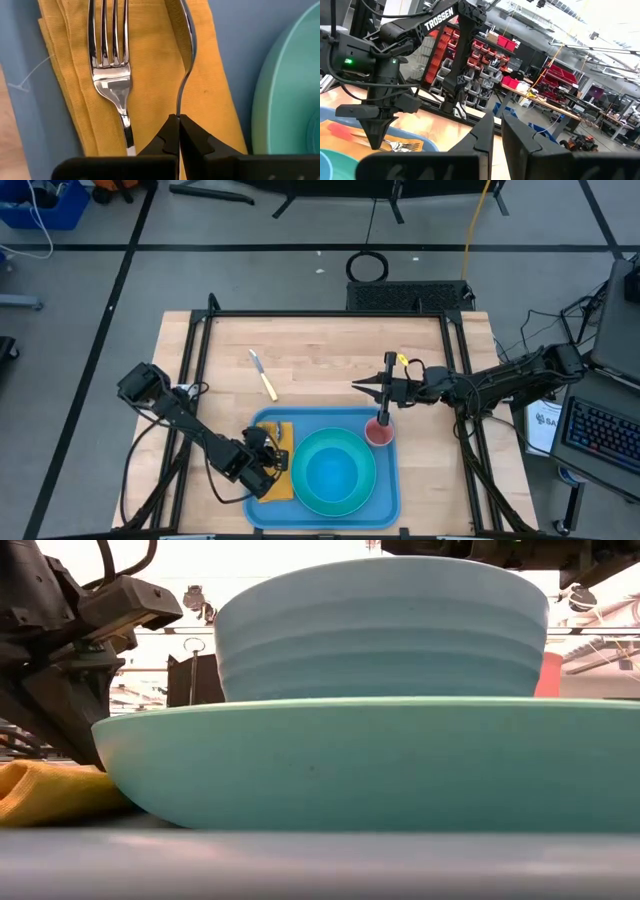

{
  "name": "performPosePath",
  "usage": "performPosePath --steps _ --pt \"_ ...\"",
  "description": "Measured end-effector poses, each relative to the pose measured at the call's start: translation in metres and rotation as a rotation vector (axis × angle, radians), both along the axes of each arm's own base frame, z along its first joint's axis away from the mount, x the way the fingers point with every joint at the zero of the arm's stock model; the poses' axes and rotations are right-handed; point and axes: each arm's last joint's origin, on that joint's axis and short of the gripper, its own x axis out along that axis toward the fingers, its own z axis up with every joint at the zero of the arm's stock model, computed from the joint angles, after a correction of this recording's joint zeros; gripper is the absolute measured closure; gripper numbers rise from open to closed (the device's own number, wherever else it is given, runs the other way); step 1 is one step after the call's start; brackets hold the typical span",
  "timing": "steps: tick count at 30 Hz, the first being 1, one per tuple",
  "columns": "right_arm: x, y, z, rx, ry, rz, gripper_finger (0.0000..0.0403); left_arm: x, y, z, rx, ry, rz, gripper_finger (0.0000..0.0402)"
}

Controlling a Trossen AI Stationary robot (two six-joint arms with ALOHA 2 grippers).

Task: Set up tray
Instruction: Put the orange spoon on the yellow napkin to the right of the orange fork

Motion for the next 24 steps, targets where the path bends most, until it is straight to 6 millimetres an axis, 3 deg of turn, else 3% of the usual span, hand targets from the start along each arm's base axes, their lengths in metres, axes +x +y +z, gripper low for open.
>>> performPosePath --steps 4,10,19,24 --pt "0.000 0.001 -0.001 -0.003 0.011 0.018 0.0374 0.000 0.000 0.000 0.001 0.007 -0.004 0.0401" --pt "0.002 0.008 -0.005 -0.022 0.091 0.244 0.0374 -0.004 0.002 -0.001 0.004 0.044 0.022 0.0401" --pt "0.008 0.012 0.007 0.156 0.403 0.621 0.0374 -0.006 0.000 -0.002 0.024 0.033 0.022 0.0401" --pt "0.010 0.009 0.011 0.157 0.353 0.509 0.0374 -0.009 -0.002 -0.002 0.029 0.031 0.027 0.0401"
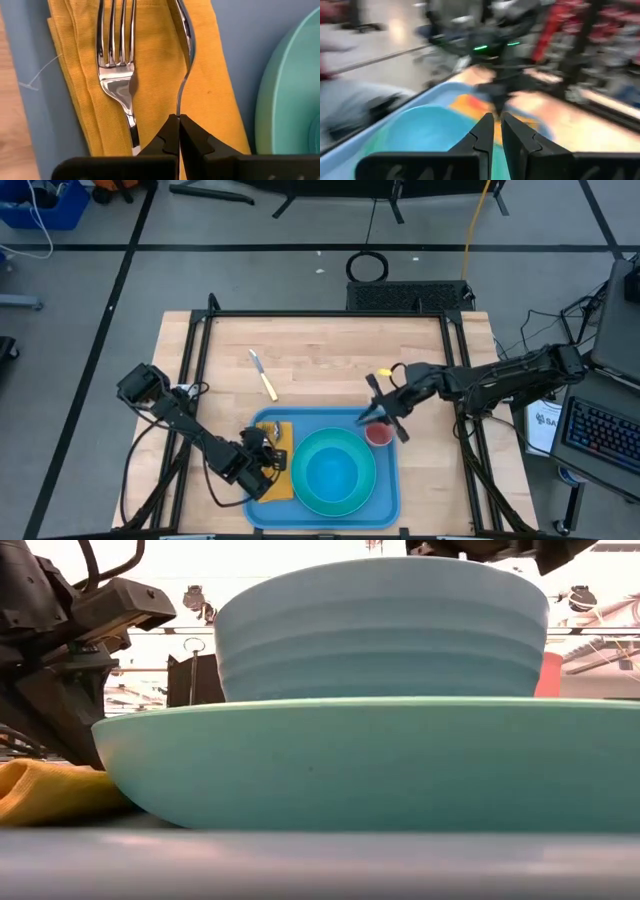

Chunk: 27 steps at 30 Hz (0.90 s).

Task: Set up tray
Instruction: Put the orange spoon on the yellow napkin to the right of the orange fork

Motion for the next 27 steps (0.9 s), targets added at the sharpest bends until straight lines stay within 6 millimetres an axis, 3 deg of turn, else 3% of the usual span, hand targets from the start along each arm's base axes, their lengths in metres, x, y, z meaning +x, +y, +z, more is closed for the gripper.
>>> performPosePath --steps 4,10,20,27 --pt "0.002 -0.003 0.002 0.016 -0.007 -0.121 0.0374 -0.003 -0.002 0.000 0.006 0.003 0.010 0.0401" --pt "0.000 -0.003 -0.004 -0.012 0.001 -0.110 0.0374 -0.004 -0.003 0.002 0.017 0.010 0.011 0.0401" --pt "0.000 -0.003 -0.005 -0.027 -0.006 -0.106 0.0374 0.004 -0.008 0.026 0.066 0.045 -0.011 0.0401" --pt "0.000 -0.003 -0.005 -0.027 -0.005 -0.106 0.0374 0.008 -0.003 0.023 0.030 0.105 0.000 0.0401"
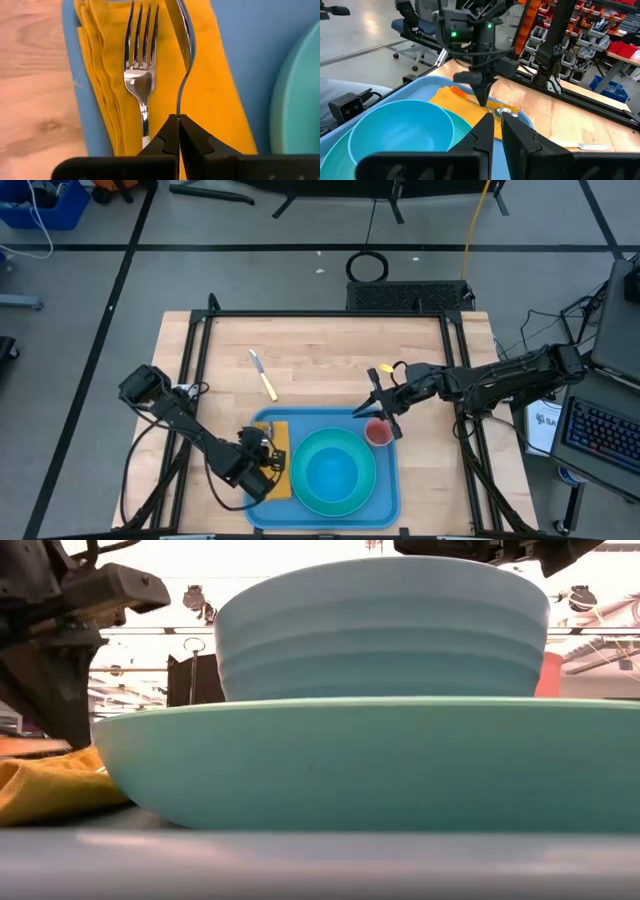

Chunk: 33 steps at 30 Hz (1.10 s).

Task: Set up tray
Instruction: Put the orange spoon on the yellow napkin to the right of the orange fork

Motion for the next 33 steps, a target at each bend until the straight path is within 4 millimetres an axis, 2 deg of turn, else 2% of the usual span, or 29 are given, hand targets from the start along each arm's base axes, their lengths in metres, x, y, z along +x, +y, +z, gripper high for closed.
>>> performPosePath --steps 9,33 --pt "0.000 0.000 0.000 -0.003 0.000 0.001 0.0374 0.011 0.004 -0.015 -0.033 0.062 0.010 0.0401" --pt "0.000 0.000 -0.001 -0.003 0.002 0.001 0.0374 0.017 0.003 -0.017 -0.026 -0.003 -0.014 0.0401"
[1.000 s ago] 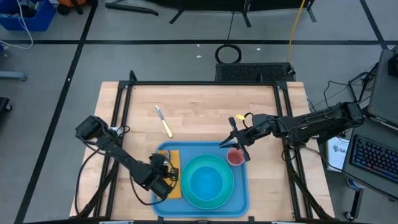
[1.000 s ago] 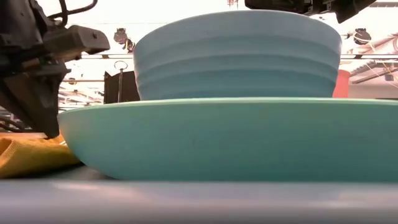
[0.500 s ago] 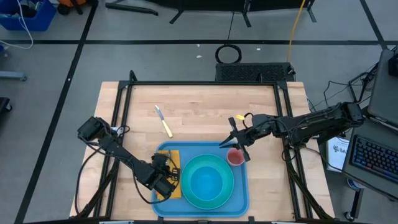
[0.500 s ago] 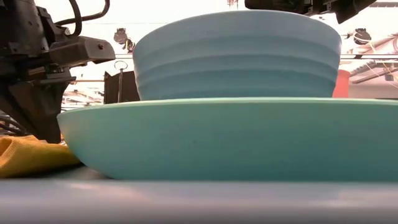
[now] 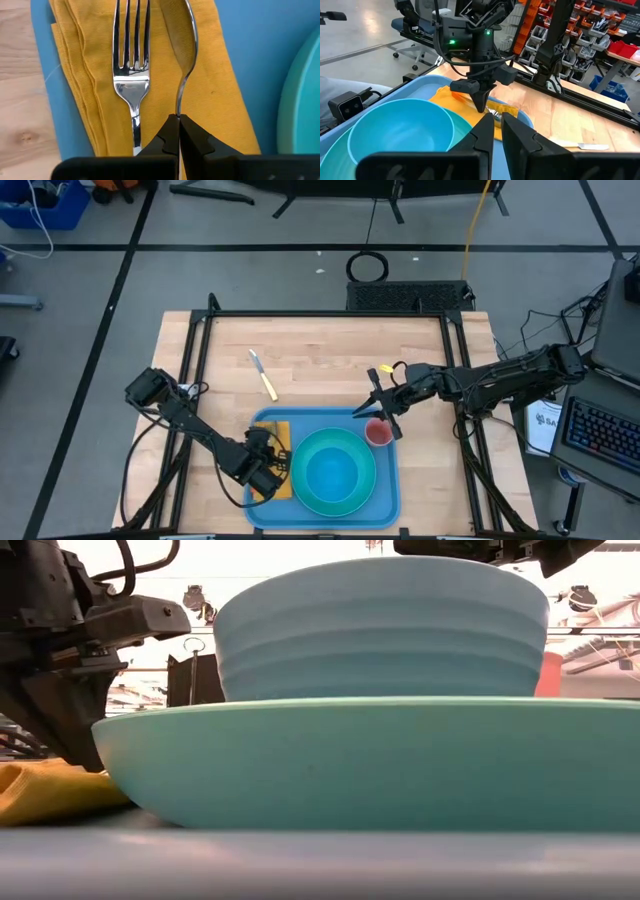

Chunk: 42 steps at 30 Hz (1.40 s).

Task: Set up tray
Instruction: Put the orange spoon on the yellow napkin to the right of the orange fork

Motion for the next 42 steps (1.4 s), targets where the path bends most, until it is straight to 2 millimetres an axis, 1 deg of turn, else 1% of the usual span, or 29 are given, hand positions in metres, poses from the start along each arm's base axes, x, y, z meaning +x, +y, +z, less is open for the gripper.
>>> performPosePath --steps 6,10,20,26,30,42 --pt "0.000 0.000 0.000 0.000 0.000 0.000 0.0374 0.004 0.001 0.000 -0.006 -0.030 0.006 0.0398" --pt "0.000 0.000 0.000 0.000 0.000 0.000 0.0374 0.006 0.003 0.000 -0.017 -0.005 -0.024 0.0395" --pt "0.000 0.000 0.000 0.000 0.000 0.000 0.0374 0.006 0.004 0.000 -0.035 0.013 -0.018 0.0398" --pt "0.000 0.000 0.000 0.000 0.000 0.000 0.0374 0.009 0.006 0.000 -0.050 0.000 0.007 0.0386" --pt "0.000 0.000 0.000 0.000 0.000 0.000 0.0374 0.013 0.008 0.000 -0.060 -0.012 -0.015 0.0384" --pt "0.000 0.000 0.000 0.000 0.001 0.000 0.0374 0.018 0.010 0.000 -0.020 -0.060 -0.052 0.0380"
